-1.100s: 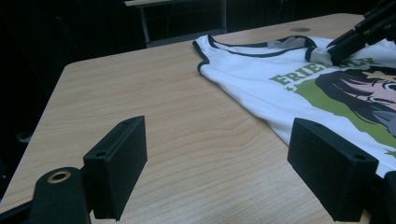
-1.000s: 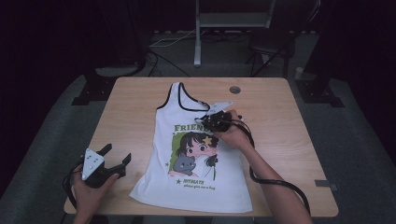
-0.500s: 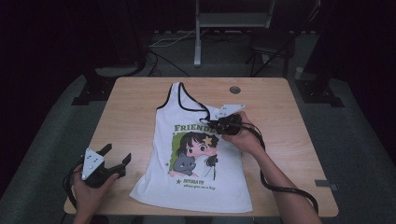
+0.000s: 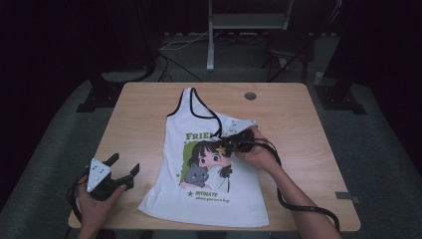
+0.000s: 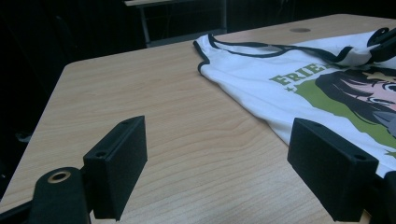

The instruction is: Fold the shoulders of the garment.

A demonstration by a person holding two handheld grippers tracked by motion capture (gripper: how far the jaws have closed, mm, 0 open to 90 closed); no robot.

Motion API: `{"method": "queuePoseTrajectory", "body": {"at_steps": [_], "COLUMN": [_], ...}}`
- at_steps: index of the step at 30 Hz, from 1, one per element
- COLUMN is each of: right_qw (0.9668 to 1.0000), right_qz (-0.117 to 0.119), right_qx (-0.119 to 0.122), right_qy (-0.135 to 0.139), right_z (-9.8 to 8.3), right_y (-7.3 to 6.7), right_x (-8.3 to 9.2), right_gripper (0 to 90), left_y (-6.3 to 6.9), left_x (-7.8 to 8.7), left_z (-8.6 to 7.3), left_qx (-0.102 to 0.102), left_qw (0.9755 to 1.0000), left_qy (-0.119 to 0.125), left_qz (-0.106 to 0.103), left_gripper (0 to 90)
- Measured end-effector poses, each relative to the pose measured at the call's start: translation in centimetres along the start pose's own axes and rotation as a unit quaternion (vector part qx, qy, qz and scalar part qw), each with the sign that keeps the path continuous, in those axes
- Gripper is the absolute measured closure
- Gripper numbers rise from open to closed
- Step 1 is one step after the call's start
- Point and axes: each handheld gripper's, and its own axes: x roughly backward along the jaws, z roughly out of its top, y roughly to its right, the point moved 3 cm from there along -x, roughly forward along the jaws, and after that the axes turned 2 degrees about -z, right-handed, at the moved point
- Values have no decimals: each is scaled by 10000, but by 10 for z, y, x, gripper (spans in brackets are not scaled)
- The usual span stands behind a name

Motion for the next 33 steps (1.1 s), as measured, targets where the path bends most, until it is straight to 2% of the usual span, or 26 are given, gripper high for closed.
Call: {"method": "queuePoseTrajectory", "body": {"at_steps": [4,9,17,20,22,23,24,25,27,31,33], "right_qw": [10000,10000,9999,9998,9997,9996,9994,9993,9992,9978,9973], "right_qz": [36,36,14,-62,-132,-189,-246,-271,-336,-488,-520], "right_qx": [35,-32,-115,-181,-186,-196,-239,-241,-234,-436,-485], "right_qy": [-77,-84,-104,-80,-55,-25,-5,6,31,142,194], "right_z": [-3,-4,-7,-7,-6,-6,-6,-7,-7,-5,-4], "right_y": [-2,-3,-6,-6,-6,-6,-6,-5,-5,-4,-3], "right_x": [-2,-3,-5,-6,-6,-7,-7,-7,-8,-5,-4], "right_gripper": [837,819,703,575,549,476,447,427,369,272,242], "left_y": [0,0,1,2,2,3,3,4,5,5,5], "left_x": [0,0,0,0,1,1,1,1,1,1,1], "left_z": [0,0,0,0,0,0,0,0,0,0,0], "left_qx": [-12,-28,-42,-49,-58,-96,-96,-180,-178,-152,-136], "left_qw": [10000,10000,10000,10000,10000,10000,10000,9998,9998,9999,9999], "left_qy": [1,1,5,14,-3,-10,-10,-25,-17,-1,-24], "left_qz": [2,-1,8,10,12,19,19,15,30,2,-99], "left_gripper": [195,195,195,195,195,195,195,195,195,195,195]}}
